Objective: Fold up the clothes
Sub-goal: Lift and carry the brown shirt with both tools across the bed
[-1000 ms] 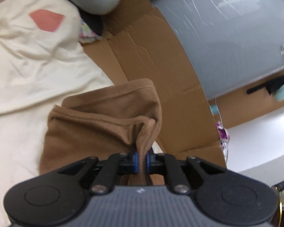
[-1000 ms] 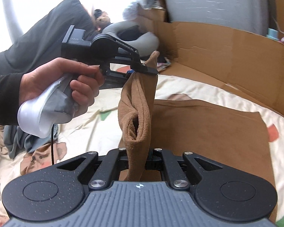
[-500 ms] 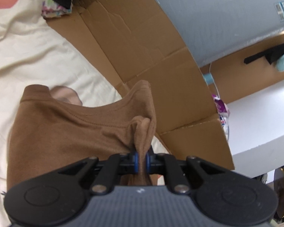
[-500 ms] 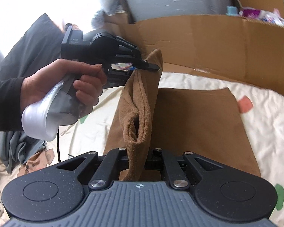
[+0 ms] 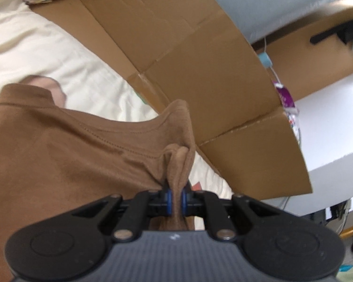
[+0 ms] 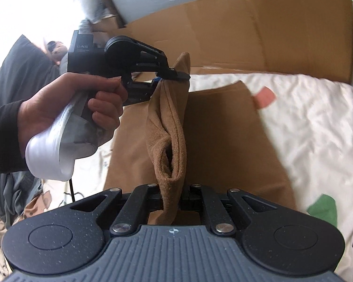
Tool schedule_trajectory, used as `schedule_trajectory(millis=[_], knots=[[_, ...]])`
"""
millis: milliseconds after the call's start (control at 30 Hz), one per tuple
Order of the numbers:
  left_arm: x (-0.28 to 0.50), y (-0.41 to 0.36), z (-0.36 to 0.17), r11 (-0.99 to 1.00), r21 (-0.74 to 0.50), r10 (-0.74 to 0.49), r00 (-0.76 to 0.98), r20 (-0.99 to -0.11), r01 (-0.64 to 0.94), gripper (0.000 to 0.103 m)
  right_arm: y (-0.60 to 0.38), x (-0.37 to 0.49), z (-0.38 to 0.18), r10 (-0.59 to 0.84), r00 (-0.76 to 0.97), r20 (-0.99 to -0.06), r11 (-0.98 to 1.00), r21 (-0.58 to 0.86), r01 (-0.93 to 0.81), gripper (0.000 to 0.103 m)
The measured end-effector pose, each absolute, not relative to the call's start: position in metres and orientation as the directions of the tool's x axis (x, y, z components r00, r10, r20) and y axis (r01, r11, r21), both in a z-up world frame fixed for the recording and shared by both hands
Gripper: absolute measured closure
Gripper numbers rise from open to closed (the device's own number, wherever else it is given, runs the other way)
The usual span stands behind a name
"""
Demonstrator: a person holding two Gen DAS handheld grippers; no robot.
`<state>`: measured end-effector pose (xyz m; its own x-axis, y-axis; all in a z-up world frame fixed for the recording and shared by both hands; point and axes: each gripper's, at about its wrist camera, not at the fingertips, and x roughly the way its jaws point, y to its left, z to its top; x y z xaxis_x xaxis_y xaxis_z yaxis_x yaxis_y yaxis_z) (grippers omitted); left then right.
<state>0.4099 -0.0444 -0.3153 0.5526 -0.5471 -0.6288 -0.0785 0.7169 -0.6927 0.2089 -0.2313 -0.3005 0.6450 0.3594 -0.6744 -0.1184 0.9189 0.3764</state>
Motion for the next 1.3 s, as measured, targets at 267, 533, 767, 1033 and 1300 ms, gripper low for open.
schedule_trajectory(millis=[267, 533, 767, 1033, 1300], knots=[[0.415, -0.08, -0.336, 0.764, -0.642, -0.51, 0.544, -0.667, -0.07, 0.095, -0.258, 0.207, -0.318, 0.334, 0.616, -0.714, 0.918, 0.393, -0.043, 0.099], [0.419, -0.096, -0.348, 0.801, -0.595, -0.474, 0.544, -0.692, -0.059, 0.095, -0.278, 0.204, -0.33, 0.328, 0.602, -0.728, 0.907, 0.422, 0.016, 0.097], [0.419, -0.102, -0.346, 0.815, -0.574, -0.443, 0.558, -0.702, -0.075, 0.095, -0.288, 0.199, -0.332, 0.34, 0.618, -0.709, 0.882, 0.468, 0.052, 0.101], [0.417, -0.115, -0.326, 0.827, -0.562, -0.448, 0.577, -0.683, -0.023, 0.095, -0.303, 0.197, -0.337, 0.329, 0.617, -0.715, 0.861, 0.496, 0.116, 0.102], [0.421, -0.131, -0.342, 0.84, -0.541, -0.431, 0.552, -0.714, -0.046, 0.095, -0.317, 0.197, -0.344, 0.323, 0.613, -0.721, 0.833, 0.524, 0.178, 0.102]])
